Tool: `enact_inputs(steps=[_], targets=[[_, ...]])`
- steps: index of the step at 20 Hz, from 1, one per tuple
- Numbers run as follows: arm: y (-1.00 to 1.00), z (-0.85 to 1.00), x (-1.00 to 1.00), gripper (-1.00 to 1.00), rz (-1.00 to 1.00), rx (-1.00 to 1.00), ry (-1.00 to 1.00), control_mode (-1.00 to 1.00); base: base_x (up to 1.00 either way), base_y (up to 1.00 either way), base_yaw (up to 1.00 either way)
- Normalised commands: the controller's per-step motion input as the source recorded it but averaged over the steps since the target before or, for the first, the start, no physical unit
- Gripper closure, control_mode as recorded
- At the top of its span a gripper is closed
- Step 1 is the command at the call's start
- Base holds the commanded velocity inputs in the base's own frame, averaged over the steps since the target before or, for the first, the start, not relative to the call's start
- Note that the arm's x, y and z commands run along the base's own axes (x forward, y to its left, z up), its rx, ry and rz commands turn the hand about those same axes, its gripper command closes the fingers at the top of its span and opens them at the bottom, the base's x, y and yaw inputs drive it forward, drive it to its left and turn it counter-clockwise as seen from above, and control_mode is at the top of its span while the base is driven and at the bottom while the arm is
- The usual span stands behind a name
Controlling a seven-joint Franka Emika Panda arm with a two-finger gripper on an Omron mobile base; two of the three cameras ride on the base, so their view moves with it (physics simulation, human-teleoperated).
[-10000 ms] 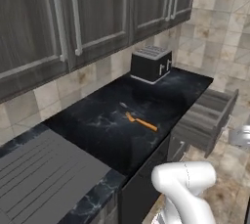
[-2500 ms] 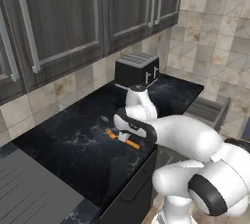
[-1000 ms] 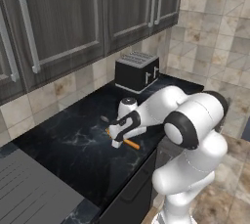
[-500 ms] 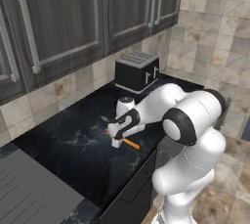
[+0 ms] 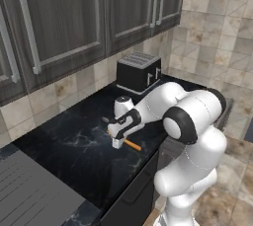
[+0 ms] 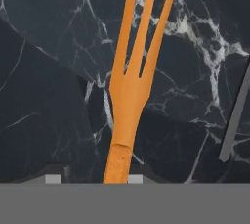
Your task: Organize the utensils by type. Pick up the wooden spoons from the counter and place them in the open cabinet. Then pick up the metallic utensils from the counter and place them in the open drawer.
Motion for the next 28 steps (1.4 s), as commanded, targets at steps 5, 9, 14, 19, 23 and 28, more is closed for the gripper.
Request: enact_inputs(steps=[5,9,14,19,23,28], targets=[[-0.20,0.19,-0.14,1.00,-0.01,0.00,0.00,-1.00,0.00,0.00,0.00],[-0.28,0.50,-0.22,1.00,-0.06,0.00,-0.05,-1.00,0.00,0.00,0.00],[-0.27,0.62,-0.13,1.00,-0.09,0.00,-0.04,-1.00,0.00,0.00,0.00],[-0.36,0.61,-0.11,1.00,-0.09,0.00,-0.01,-1.00,0.00,0.00,0.00],[-0.42,0.54,-0.05,1.00,-0.13,0.02,0.00,-1.00,0.00,0.00,0.00],[-0.54,0.46,0.00,1.00,-0.19,0.07,0.00,-1.00,0.00,0.00,0.00]])
